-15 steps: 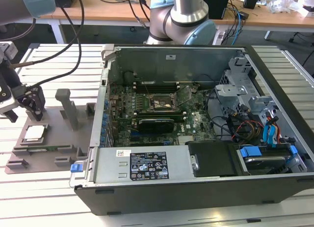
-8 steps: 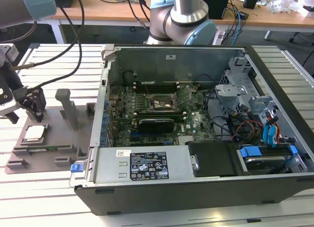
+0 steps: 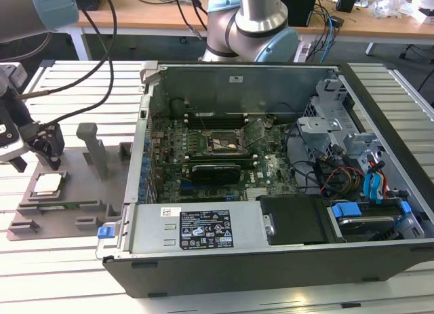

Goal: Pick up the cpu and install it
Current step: 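Pick up the cpu and move it towards the insertion slot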

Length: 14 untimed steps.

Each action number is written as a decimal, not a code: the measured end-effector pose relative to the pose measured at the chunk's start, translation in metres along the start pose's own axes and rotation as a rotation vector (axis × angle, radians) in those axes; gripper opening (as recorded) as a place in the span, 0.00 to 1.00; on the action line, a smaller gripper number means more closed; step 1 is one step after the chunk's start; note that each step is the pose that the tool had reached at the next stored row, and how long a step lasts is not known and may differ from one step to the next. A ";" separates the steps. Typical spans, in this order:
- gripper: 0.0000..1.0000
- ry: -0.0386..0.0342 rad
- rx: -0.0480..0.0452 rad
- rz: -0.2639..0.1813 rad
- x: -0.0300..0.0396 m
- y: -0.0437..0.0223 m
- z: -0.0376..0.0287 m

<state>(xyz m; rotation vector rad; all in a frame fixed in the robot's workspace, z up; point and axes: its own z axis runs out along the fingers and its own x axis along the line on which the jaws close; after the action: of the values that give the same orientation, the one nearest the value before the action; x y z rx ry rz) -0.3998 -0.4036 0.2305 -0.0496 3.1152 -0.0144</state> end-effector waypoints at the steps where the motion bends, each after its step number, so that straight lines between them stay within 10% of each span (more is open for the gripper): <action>1: 0.66 0.0000 0.0000 0.000 0.0000 0.0000 0.0004; 14: 0.66 0.0000 0.0000 0.000 0.0002 0.0001 0.0091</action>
<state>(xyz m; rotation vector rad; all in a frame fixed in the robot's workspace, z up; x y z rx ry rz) -0.3998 -0.4036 0.2215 -0.0495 3.1151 -0.0144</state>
